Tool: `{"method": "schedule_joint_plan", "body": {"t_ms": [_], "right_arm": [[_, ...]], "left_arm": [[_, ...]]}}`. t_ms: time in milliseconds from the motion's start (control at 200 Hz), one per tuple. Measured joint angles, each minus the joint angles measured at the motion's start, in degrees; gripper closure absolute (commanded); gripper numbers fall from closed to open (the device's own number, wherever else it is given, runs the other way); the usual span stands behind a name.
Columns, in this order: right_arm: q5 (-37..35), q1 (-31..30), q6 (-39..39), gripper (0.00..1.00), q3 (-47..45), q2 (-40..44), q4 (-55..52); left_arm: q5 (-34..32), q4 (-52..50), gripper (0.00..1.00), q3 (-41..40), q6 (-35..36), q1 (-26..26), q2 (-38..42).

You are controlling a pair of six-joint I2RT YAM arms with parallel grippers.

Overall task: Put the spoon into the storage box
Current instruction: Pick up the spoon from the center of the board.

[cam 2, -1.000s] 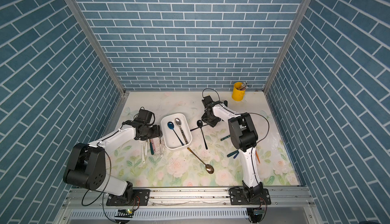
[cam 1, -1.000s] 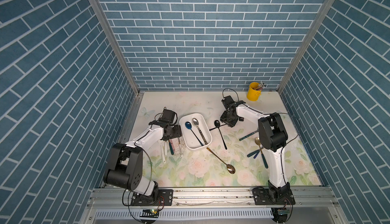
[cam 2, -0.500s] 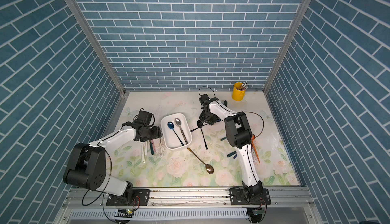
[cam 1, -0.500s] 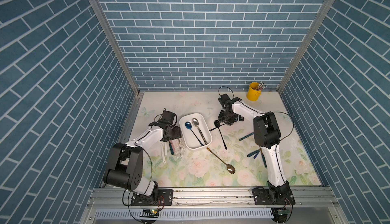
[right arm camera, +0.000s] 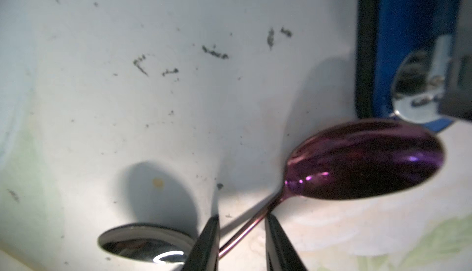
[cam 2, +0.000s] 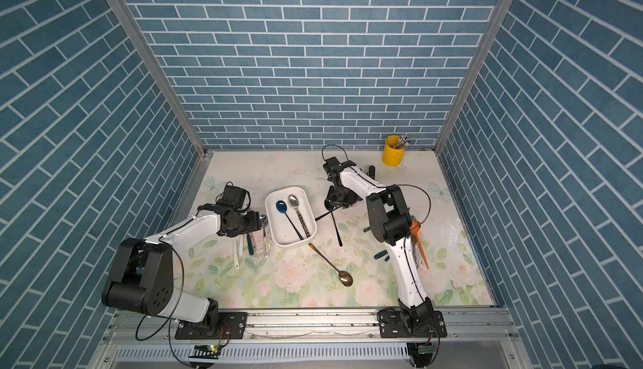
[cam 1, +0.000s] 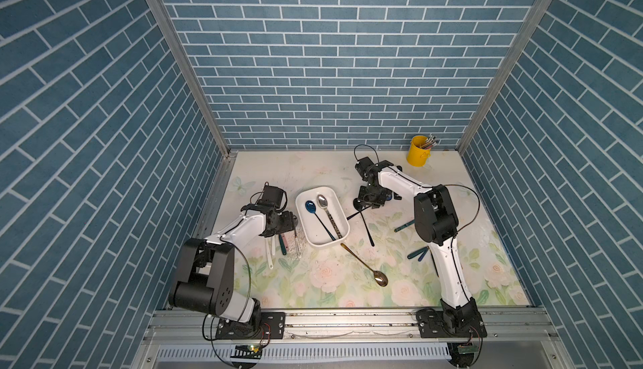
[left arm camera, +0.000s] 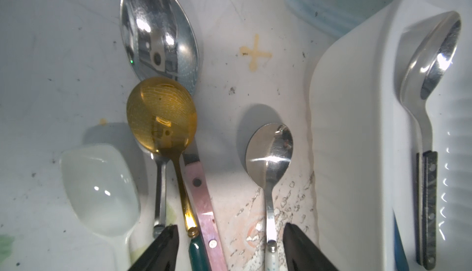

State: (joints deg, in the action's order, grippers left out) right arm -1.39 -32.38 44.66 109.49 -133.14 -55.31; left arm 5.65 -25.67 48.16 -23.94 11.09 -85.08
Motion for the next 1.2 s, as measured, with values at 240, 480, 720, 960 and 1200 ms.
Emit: {"method": "schedule_joint_plan", "body": {"t_ms": [240, 480, 720, 960, 1200], "right_arm": [[0.4, 0.0, -0.2, 0.80, -2.3, 1.3, 0.7], [1.5, 0.0, 0.0, 0.88, -5.7, 3.3, 2.6], [3.9, 0.0, 0.5, 0.94, -12.9, 7.5, 7.6], [4.7, 0.0, 0.5, 0.94, -16.1, 9.6, 11.0], [3.9, -0.5, -0.1, 0.94, -20.6, 12.9, 11.7]], "left_arm": [[0.2, 0.5, 0.30, -0.6, 0.5, -0.7, 0.9], [0.2, 0.5, 0.30, -0.9, 0.7, -1.1, 1.0], [0.7, 0.5, 0.30, -1.0, 0.7, -1.1, 1.6], [1.6, 0.5, 0.30, -0.9, 0.5, -1.1, 2.1], [3.3, 0.5, 0.29, -0.9, 0.2, -1.1, 1.8]]}}
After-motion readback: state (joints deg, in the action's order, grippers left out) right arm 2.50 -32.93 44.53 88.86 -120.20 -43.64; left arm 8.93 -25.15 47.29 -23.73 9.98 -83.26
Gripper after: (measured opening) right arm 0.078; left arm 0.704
